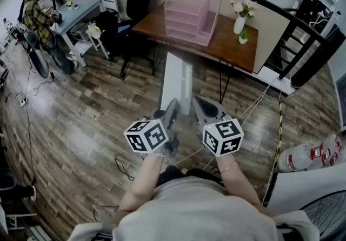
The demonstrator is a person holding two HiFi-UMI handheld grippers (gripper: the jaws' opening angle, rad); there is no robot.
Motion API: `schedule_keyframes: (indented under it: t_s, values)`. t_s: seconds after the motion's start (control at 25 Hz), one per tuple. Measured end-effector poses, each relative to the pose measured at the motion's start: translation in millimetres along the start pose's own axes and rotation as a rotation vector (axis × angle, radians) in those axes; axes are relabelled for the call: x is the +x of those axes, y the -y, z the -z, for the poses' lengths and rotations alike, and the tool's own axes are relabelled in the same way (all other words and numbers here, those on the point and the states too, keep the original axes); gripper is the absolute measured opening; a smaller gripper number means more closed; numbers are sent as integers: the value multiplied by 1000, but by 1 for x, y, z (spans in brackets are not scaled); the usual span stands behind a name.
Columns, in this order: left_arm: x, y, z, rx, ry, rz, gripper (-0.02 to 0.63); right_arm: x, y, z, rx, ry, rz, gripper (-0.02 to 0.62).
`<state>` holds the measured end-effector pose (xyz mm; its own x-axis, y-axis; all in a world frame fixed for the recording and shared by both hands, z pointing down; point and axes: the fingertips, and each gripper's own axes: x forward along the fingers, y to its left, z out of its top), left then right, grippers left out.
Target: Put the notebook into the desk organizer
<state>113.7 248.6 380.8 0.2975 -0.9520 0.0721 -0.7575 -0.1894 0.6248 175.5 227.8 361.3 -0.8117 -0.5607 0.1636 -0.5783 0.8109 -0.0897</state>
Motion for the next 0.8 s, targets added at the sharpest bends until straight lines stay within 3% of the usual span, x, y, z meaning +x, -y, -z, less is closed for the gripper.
schedule_keyframes:
  t_s: [0.48,0.8]
  values:
    - [-2,-8,-1,-5,-2,-15,14,4,-8,10,-2,-11,5,9]
    - [-1,-17,-8,-3,-14,5,14,15,-12,0,40,55,8,11]
